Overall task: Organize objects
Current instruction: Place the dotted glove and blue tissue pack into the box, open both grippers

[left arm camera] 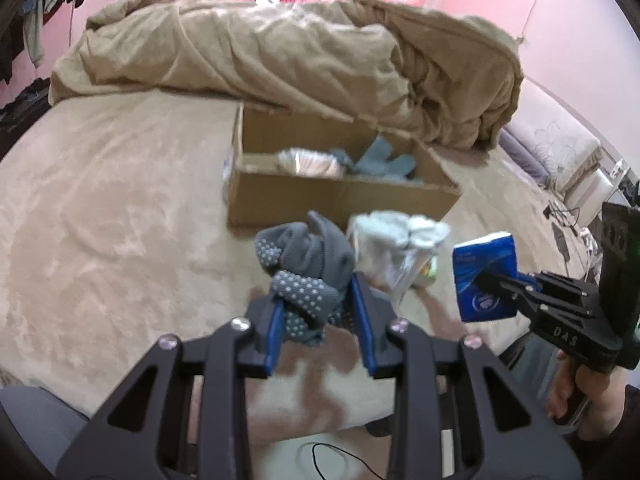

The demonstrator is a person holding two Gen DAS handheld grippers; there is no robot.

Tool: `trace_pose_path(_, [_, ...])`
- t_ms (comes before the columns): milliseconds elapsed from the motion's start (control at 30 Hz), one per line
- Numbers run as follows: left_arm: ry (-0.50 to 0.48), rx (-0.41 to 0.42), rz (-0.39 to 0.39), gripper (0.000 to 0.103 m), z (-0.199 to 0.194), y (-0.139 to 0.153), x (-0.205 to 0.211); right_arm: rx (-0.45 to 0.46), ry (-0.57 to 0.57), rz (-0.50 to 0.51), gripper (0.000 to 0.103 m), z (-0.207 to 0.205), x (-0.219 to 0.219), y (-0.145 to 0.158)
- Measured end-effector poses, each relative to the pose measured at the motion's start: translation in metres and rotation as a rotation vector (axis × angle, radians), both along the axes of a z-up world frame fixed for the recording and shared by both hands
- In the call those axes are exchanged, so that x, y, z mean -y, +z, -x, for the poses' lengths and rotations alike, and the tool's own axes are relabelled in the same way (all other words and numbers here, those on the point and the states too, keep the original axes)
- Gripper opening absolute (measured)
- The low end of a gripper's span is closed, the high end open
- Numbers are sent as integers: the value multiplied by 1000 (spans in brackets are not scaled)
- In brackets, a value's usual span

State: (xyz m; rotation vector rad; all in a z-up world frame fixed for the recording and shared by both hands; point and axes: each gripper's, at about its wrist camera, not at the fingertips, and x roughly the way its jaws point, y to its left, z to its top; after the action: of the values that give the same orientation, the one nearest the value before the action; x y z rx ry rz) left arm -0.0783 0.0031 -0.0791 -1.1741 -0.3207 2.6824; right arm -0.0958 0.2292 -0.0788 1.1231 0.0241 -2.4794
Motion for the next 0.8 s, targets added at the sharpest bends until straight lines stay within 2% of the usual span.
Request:
trace_pose_path(333, [-21,-119,12,32,4,70,0,-80,-43,59,13,3,-19,54])
trace_pose_path(567, [-22,-148,26,32,25,98,8,-128,-64,88,14,18,-28,85])
trace_pose_path(800, [8,-178,43,32,57,115,19,-144,-53,102,14,48,-22,96])
